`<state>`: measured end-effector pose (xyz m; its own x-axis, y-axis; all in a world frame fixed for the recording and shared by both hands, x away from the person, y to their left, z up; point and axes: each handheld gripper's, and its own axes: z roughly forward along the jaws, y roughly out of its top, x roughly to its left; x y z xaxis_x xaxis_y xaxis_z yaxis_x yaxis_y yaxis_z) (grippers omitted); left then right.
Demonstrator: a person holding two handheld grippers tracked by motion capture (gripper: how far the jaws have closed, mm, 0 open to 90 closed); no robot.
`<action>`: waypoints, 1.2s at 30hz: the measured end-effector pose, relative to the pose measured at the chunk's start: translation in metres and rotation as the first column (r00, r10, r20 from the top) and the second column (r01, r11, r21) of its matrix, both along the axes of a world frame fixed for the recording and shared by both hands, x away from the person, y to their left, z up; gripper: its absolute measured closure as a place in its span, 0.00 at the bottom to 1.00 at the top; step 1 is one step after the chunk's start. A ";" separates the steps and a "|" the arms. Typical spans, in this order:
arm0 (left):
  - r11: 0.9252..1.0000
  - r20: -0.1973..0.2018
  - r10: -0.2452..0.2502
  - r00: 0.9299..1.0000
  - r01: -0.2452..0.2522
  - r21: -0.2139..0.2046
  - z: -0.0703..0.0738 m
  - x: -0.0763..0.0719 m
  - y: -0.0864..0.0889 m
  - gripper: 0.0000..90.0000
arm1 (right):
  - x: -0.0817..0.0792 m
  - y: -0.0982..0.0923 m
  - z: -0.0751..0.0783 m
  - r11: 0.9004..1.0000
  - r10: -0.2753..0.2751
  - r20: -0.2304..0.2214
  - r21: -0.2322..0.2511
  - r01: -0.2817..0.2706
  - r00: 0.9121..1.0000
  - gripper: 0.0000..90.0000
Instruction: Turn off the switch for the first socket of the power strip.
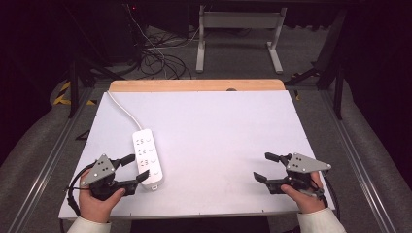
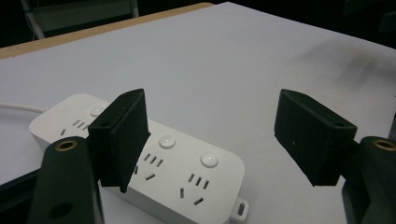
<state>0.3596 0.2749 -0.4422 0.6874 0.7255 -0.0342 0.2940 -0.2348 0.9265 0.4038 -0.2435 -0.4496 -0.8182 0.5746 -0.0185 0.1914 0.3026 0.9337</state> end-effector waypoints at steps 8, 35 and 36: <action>1.000 0.002 0.004 1.000 -0.004 0.017 0.004 0.001 0.000 0.30 | 0.001 0.000 -0.001 1.000 0.001 -0.002 0.000 -0.001 1.000 0.23; 0.999 -0.024 0.005 1.000 -0.004 0.054 0.040 0.025 0.003 0.43 | 0.001 0.005 -0.006 1.000 0.017 -0.022 -0.018 -0.017 1.000 0.23; 0.998 -0.021 0.008 1.000 -0.007 0.056 0.042 0.026 0.003 0.44 | 0.001 0.005 -0.005 1.000 0.018 -0.021 -0.017 -0.018 1.000 0.23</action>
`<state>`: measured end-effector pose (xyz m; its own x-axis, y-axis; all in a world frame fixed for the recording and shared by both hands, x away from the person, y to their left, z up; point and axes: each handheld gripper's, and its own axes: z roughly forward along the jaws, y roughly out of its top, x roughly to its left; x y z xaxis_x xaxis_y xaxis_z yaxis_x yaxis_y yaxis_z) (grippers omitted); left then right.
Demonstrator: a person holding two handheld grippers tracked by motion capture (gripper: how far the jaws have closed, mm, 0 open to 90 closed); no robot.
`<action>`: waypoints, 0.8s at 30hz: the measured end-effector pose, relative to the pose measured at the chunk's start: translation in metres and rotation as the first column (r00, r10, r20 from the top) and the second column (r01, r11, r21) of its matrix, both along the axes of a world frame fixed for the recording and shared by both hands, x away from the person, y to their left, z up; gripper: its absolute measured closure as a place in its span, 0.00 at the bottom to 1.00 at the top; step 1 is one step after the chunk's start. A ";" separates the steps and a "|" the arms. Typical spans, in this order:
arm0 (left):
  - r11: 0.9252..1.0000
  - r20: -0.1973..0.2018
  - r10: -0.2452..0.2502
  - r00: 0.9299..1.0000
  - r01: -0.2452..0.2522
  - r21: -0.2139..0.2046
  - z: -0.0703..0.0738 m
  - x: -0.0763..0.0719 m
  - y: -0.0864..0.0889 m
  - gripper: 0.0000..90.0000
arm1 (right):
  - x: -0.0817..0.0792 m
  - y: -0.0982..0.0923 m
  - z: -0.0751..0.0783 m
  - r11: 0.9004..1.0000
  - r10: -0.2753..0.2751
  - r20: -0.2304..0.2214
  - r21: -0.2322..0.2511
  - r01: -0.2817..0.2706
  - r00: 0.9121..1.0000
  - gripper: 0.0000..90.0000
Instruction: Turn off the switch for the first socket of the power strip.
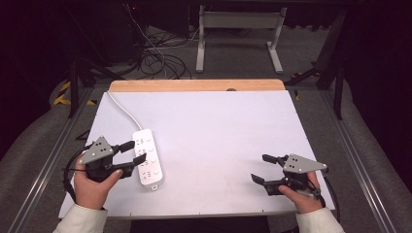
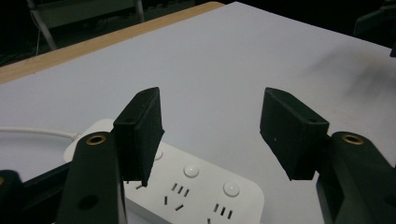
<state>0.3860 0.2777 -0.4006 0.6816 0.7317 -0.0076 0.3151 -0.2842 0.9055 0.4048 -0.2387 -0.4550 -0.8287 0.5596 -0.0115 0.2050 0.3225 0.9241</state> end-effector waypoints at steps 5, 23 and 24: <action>1.000 -0.011 -0.002 1.000 0.002 0.006 0.006 0.007 0.000 0.46 | 0.000 0.000 0.000 1.000 0.002 -0.002 0.001 -0.002 1.000 0.23; 0.999 -0.019 0.004 1.000 -0.004 0.033 0.025 0.036 -0.006 0.47 | 0.000 0.000 -0.001 1.000 0.003 -0.003 0.005 -0.003 1.000 0.23; 0.999 -0.014 0.007 1.000 -0.007 0.036 0.026 0.037 -0.006 0.47 | 0.000 0.000 -0.001 1.000 0.003 -0.003 0.005 -0.003 1.000 0.23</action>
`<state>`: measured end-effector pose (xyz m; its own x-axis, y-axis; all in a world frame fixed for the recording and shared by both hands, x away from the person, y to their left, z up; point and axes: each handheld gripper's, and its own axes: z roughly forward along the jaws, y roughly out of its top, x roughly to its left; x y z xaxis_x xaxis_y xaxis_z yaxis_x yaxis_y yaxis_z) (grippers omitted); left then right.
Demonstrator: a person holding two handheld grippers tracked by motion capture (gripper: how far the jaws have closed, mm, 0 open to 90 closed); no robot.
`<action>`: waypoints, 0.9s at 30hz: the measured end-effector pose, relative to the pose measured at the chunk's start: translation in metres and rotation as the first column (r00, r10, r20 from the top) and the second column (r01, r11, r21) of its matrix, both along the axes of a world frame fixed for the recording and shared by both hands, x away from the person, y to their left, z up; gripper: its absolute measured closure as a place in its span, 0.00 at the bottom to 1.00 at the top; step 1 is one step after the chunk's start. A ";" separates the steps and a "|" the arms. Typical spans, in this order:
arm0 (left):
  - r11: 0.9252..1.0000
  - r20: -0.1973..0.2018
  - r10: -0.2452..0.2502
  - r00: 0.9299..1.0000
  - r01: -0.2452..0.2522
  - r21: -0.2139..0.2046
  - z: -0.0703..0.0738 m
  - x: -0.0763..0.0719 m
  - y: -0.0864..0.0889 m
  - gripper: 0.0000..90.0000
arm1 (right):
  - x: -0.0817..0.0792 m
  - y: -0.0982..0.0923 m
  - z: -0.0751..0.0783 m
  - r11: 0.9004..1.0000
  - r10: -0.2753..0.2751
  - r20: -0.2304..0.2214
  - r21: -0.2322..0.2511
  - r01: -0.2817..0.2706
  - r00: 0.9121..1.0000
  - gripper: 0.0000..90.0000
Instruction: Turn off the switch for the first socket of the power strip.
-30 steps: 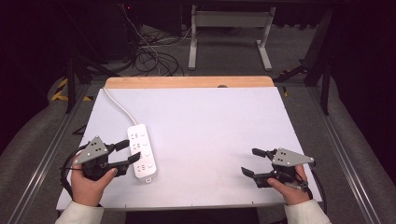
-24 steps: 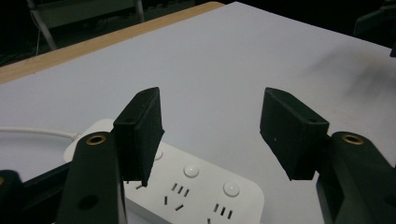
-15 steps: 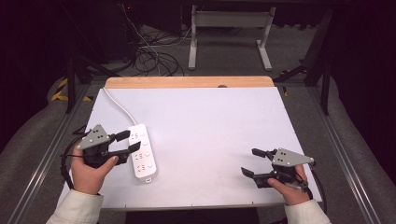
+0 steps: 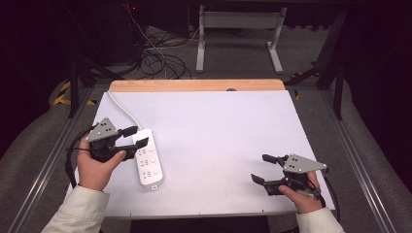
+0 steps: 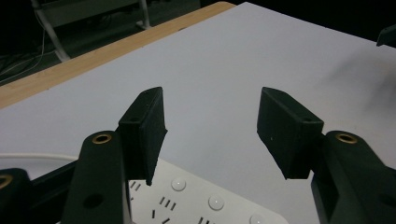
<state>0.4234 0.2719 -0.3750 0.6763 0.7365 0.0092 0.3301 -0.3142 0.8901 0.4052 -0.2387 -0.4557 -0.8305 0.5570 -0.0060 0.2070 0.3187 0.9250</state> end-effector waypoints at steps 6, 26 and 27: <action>1.000 -0.009 0.006 1.000 -0.006 -0.001 0.001 0.010 -0.001 0.47 | 0.000 0.000 0.000 1.000 0.000 -0.001 -0.006 0.000 1.000 0.23; 1.000 -0.022 0.005 1.000 -0.005 -0.009 -0.007 0.038 -0.009 0.55 | 0.000 0.000 0.000 1.000 0.000 0.002 -0.002 0.000 1.000 0.22; 1.000 -0.016 0.004 1.000 -0.004 -0.004 -0.007 0.039 -0.008 0.55 | 0.000 0.000 -0.001 1.000 0.000 0.002 -0.002 0.000 1.000 0.22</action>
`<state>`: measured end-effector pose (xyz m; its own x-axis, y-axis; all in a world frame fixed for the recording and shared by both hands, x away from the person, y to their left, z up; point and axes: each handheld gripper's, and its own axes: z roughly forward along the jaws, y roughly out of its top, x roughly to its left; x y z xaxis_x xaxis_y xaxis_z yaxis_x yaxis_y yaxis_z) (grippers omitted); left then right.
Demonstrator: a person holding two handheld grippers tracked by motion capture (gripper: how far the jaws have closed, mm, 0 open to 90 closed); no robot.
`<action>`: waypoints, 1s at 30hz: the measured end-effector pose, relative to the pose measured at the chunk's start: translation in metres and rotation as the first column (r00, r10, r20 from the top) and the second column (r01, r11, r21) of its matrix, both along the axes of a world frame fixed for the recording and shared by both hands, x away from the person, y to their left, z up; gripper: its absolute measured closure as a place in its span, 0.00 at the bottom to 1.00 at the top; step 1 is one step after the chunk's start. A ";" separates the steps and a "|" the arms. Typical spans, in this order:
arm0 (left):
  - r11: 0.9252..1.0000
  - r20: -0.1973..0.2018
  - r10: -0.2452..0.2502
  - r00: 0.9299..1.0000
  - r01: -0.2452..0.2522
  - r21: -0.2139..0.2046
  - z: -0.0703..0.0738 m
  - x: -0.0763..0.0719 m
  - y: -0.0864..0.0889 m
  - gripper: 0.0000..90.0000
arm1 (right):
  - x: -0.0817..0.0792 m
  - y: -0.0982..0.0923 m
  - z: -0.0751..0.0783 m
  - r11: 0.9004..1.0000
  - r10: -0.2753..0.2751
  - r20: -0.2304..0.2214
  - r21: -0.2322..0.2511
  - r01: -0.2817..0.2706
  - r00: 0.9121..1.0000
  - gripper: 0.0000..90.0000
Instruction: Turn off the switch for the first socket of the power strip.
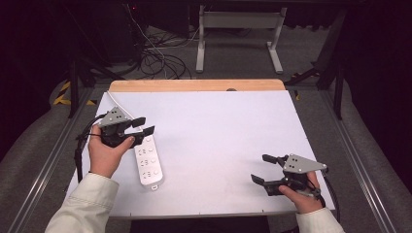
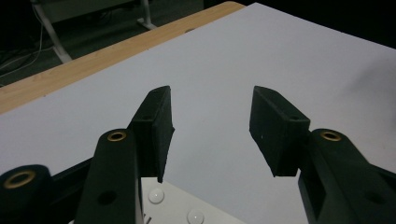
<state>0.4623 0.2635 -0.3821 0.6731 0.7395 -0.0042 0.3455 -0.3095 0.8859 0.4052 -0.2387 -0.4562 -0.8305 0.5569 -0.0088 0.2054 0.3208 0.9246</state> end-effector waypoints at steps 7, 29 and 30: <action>1.000 -0.021 -0.010 1.000 0.010 0.008 -0.004 0.006 0.002 0.74 | 0.000 0.000 0.000 1.000 0.000 0.000 0.000 0.000 1.000 0.22; 0.992 -0.179 0.028 0.983 -0.005 0.125 -0.028 0.031 0.005 1.00 | 0.000 0.000 -0.001 1.000 0.000 0.000 -0.005 0.000 1.000 0.22; 0.992 -0.190 0.029 0.981 -0.005 0.130 -0.029 0.032 0.005 1.00 | 0.000 -0.001 0.000 1.000 0.000 0.000 -0.002 0.000 1.000 0.22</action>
<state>0.4940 0.2684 -0.4110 0.6564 0.7536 -0.0364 0.5111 -0.4086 0.7562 0.4055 -0.2392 -0.4567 -0.8306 0.5568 -0.0100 0.2051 0.3226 0.9241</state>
